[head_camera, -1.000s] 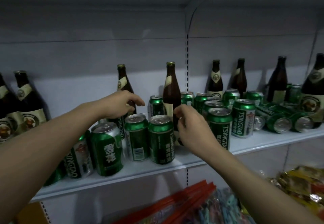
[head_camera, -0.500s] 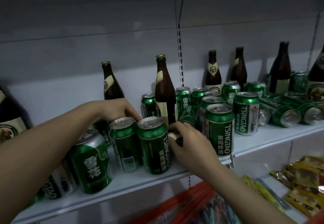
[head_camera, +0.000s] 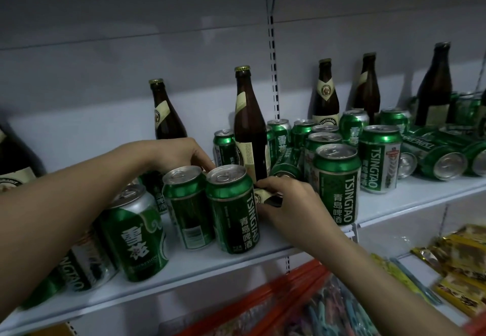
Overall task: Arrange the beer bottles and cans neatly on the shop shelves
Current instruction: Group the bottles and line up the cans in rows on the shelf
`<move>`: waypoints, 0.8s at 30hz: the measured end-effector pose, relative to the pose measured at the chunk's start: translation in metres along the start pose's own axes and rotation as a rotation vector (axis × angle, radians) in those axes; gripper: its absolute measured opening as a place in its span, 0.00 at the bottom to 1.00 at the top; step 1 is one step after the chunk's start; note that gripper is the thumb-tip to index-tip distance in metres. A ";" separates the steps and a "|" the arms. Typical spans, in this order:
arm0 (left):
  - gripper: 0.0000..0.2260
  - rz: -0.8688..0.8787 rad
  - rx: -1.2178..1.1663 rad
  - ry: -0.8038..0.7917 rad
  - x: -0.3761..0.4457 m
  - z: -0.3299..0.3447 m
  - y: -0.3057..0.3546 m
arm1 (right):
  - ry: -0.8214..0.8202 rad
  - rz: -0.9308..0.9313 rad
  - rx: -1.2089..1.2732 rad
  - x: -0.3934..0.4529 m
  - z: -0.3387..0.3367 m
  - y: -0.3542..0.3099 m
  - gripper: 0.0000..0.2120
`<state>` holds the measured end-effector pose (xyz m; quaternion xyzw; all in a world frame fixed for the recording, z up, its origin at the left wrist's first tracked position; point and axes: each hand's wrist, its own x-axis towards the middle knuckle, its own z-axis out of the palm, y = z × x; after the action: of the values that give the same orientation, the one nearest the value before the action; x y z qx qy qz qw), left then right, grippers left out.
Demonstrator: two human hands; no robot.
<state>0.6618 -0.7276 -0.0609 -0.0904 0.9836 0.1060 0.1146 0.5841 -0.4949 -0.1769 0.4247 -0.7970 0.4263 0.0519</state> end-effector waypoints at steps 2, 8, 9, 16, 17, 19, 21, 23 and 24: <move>0.15 0.052 0.035 0.036 0.000 0.000 -0.001 | 0.003 0.018 0.006 0.001 -0.002 -0.004 0.17; 0.16 0.041 -0.066 0.133 0.000 0.000 -0.012 | 0.022 0.013 -0.025 0.019 -0.028 -0.031 0.17; 0.16 0.037 -0.089 0.144 -0.001 -0.002 -0.011 | 0.037 0.006 -0.022 0.024 -0.034 -0.036 0.16; 0.15 0.049 -0.332 0.261 -0.026 -0.014 0.003 | 0.108 -0.104 -0.048 0.065 -0.057 -0.082 0.20; 0.15 0.052 -0.408 0.276 -0.031 -0.015 0.007 | 0.124 -0.125 -0.068 0.071 -0.057 -0.087 0.22; 0.15 0.062 -0.549 0.282 -0.040 -0.018 0.013 | 0.157 -0.159 -0.109 0.083 -0.055 -0.098 0.25; 0.19 0.067 -0.592 0.302 -0.044 -0.018 0.015 | 0.185 -0.190 -0.121 0.095 -0.052 -0.109 0.26; 0.28 0.054 -0.539 0.364 -0.044 -0.015 0.014 | 0.191 -0.225 -0.118 0.105 -0.045 -0.121 0.27; 0.32 0.044 -0.512 0.405 -0.042 -0.013 0.011 | 0.195 -0.246 -0.115 0.109 -0.041 -0.127 0.27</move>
<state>0.6973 -0.7133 -0.0359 -0.1144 0.9295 0.3323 -0.1122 0.5952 -0.5695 -0.0217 0.4720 -0.7533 0.4095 0.2050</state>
